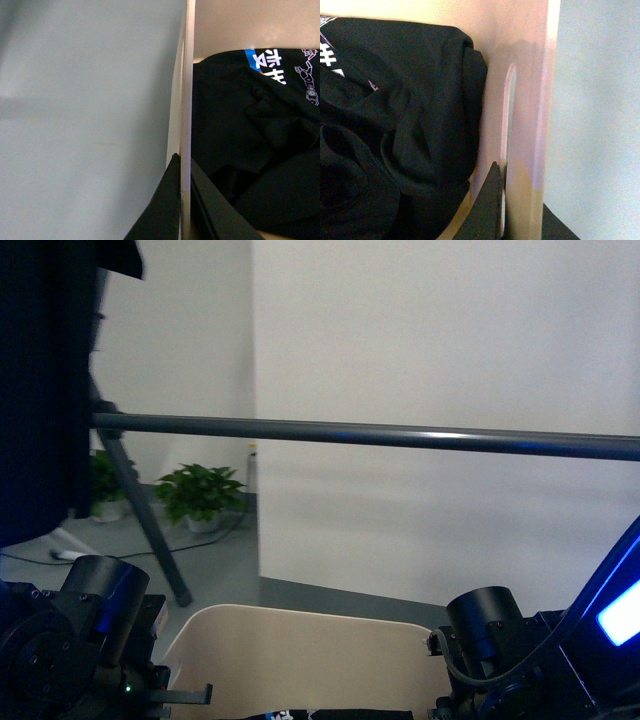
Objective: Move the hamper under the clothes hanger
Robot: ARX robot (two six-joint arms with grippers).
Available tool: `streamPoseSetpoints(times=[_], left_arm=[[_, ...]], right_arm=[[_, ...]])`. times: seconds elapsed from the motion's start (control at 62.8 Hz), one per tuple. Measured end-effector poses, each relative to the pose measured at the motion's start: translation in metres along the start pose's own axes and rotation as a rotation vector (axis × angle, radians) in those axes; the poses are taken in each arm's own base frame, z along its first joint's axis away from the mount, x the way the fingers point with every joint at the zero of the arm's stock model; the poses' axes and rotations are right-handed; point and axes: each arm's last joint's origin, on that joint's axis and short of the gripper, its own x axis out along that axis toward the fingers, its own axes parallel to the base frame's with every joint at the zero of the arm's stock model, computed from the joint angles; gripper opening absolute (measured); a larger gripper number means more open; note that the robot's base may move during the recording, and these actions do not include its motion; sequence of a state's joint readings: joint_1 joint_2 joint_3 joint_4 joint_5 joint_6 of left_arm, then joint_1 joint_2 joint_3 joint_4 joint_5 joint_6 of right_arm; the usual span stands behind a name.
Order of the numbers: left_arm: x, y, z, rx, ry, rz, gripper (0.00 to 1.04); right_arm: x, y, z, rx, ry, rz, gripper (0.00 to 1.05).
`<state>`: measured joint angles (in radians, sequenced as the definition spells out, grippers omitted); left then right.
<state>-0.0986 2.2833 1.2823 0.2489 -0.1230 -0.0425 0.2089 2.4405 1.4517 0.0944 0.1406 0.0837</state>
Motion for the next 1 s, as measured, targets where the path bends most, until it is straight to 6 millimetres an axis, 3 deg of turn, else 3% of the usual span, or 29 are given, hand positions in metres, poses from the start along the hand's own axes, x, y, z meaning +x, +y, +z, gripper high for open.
streamPoseSetpoints(times=[0.255, 0.526, 0.78, 1.003], left_arm=[[0.0, 0.0, 0.0, 0.0, 0.001, -0.002, 0.04], [-0.002, -0.015, -0.001, 0.023, 0.0, -0.044, 0.04], [0.0, 0.003, 0.0, -0.005, 0.001, 0.011, 0.04], [0.0, 0.005, 0.0, -0.007, 0.001, 0.013, 0.04]], right_arm=[[0.0, 0.0, 0.0, 0.0, 0.0, -0.003, 0.03], [0.002, -0.016, 0.0, 0.025, 0.002, -0.043, 0.03], [-0.001, 0.005, -0.001, -0.008, 0.001, 0.007, 0.03], [-0.001, 0.006, -0.001, -0.011, 0.001, 0.01, 0.03]])
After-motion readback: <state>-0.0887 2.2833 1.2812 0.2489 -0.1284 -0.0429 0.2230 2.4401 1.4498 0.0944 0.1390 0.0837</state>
